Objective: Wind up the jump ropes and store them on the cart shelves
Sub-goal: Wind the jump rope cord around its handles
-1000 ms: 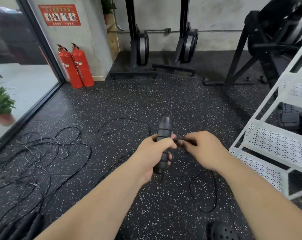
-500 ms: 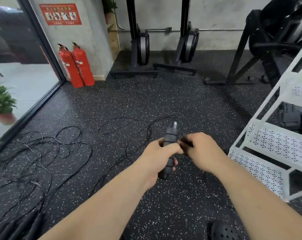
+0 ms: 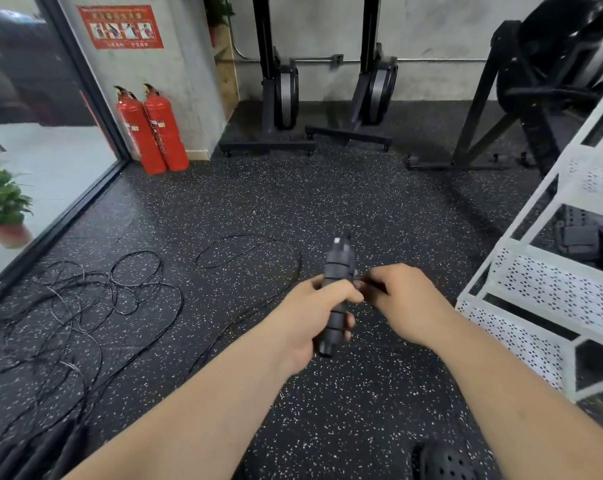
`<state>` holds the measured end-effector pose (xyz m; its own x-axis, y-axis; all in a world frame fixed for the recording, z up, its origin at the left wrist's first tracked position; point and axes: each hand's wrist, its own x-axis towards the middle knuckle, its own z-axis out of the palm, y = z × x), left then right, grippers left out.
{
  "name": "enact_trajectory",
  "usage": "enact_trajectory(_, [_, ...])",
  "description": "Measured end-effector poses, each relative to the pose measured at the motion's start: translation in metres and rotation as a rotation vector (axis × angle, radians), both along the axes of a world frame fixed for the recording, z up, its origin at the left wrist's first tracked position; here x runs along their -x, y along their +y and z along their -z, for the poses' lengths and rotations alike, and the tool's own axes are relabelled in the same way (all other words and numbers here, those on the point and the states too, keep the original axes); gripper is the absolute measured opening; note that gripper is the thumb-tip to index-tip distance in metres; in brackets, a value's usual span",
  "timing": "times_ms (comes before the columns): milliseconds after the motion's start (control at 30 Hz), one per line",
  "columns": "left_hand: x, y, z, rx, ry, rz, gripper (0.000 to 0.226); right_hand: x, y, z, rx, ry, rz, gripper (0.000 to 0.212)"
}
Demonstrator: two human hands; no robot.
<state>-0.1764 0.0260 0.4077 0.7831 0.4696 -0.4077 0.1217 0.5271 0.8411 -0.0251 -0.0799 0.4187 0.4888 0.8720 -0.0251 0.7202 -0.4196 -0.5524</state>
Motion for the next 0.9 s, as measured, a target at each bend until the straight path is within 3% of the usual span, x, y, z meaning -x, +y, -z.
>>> enact_trajectory(100, [-0.002, -0.001, -0.003, 0.001, 0.013, -0.034, 0.035, 0.0, 0.002, 0.002, 0.009, 0.052, -0.018, 0.019])
enact_trajectory(333, [0.012, 0.039, -0.007, -0.015, 0.018, -0.286, 0.037, -0.017, -0.009, -0.002, 0.035, 0.109, -0.002, 0.022])
enact_trajectory(600, [0.001, -0.003, -0.006, 0.06, -0.008, -0.007, 0.045, 0.004, 0.002, 0.0, 0.022, -0.038, -0.027, 0.026])
enact_trajectory(767, [0.007, 0.03, -0.012, 0.04, -0.004, -0.203, 0.038, -0.004, -0.006, -0.005, 0.061, 0.054, -0.05, 0.008])
enact_trajectory(900, [0.015, 0.052, -0.009, 0.058, -0.006, -0.391, 0.031, -0.014, -0.013, -0.006, 0.062, 0.008, 0.016, 0.024])
